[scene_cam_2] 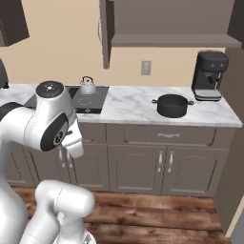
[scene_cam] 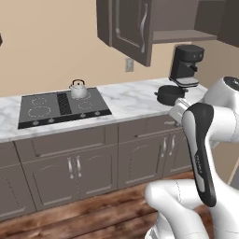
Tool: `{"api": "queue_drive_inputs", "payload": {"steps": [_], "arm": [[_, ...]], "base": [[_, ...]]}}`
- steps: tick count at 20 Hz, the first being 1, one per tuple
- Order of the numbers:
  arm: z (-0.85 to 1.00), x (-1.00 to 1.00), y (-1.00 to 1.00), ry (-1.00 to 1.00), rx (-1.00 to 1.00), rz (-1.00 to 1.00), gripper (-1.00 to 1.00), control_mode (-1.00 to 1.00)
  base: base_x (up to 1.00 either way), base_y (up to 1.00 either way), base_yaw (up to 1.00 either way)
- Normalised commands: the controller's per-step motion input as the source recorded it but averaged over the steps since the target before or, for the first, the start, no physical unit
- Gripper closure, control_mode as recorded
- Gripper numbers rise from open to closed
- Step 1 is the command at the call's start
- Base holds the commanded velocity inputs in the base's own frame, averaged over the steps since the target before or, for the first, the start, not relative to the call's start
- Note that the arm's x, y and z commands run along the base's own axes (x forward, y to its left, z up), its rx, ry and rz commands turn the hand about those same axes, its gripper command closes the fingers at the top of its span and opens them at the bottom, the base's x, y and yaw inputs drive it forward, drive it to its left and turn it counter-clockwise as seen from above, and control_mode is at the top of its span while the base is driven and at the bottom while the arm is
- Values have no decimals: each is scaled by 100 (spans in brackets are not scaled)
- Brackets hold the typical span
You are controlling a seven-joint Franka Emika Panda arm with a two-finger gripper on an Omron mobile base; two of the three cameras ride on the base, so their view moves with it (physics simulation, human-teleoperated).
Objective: Pick the kettle from the cabinet and place it on a stove burner. Then pick the pot from the counter and place it on another stove burner. Finally, turn both burners on.
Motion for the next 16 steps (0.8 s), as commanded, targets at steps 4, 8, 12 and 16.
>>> {"api": "queue_drive_inputs", "payload": {"steps": [4,8,12,16], "arm": [[0,0,0,0,0,0,-100,100],[0,0,0,0,0,0,-100,100],[0,0,0,0,0,0,-100,100],[0,0,0,0,0,0,-100,100]], "base": [[-4,-31,0],[0,-4,0],[0,-5,0],[-1,-8,0]]}}
